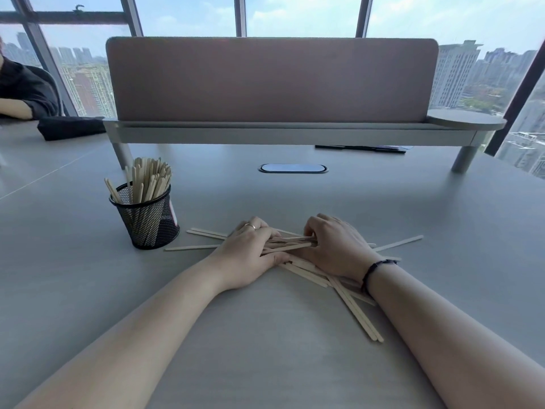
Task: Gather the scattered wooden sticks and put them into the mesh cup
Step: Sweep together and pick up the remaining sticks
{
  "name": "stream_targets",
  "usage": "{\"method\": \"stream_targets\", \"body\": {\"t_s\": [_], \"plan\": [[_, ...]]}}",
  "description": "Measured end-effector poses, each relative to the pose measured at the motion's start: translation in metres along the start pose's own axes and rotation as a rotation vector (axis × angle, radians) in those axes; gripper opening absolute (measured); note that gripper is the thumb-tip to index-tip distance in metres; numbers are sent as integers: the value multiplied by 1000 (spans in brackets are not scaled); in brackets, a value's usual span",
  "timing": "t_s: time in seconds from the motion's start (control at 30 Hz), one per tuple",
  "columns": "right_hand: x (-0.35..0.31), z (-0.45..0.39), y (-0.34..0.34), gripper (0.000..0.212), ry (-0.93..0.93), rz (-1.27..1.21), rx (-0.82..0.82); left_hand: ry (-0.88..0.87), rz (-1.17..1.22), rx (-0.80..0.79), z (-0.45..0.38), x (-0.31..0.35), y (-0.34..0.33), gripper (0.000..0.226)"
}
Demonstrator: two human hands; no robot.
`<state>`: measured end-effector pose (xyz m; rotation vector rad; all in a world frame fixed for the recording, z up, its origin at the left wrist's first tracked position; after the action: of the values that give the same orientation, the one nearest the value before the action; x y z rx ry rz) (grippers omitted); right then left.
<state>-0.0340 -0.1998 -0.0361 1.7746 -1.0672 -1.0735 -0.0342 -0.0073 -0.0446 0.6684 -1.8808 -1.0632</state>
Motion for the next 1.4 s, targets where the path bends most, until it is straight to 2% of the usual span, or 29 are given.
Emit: {"method": "stream_targets", "body": {"t_s": [0.2,0.27,0.37,0.53,0.67,0.87,1.1,1.4], "plan": [[-1,-1,2,52,-6,81,0,17,-67,6,-2,3,0,48],[1,0,3,46,-1,68,1,6,-117,-2,-3,5,1,42],[7,3,6,27,-26,-10,-4,-31,-183,-19,-5,8,2,37],[13,4,9,49,-72,-178,27,-85,-234,-60,-5,15,2,49],[15,4,8,48,-86,-212,50,-101,-315,-62,-3,18,1,43],[19,3,6,72,-102,-239,58,-130,-265,2,0,20,3,33],[16,6,15,57,-193,-397,72,-152,-224,69,3,17,6,25],[13,5,11,58,-197,-369,79,-162,-335,77,2,18,5,21]]}}
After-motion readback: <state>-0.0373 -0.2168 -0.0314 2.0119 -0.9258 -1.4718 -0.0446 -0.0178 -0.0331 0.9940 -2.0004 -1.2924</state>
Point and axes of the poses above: each hand's wrist, its own z-axis away from the middle knuckle, its own y-axis out of the back of the hand, x = y × z, the point moved 3 cm from there along -z, towards the middle knuckle, and after that the axes turned 6 degrees about x, right-handed, at the moved point
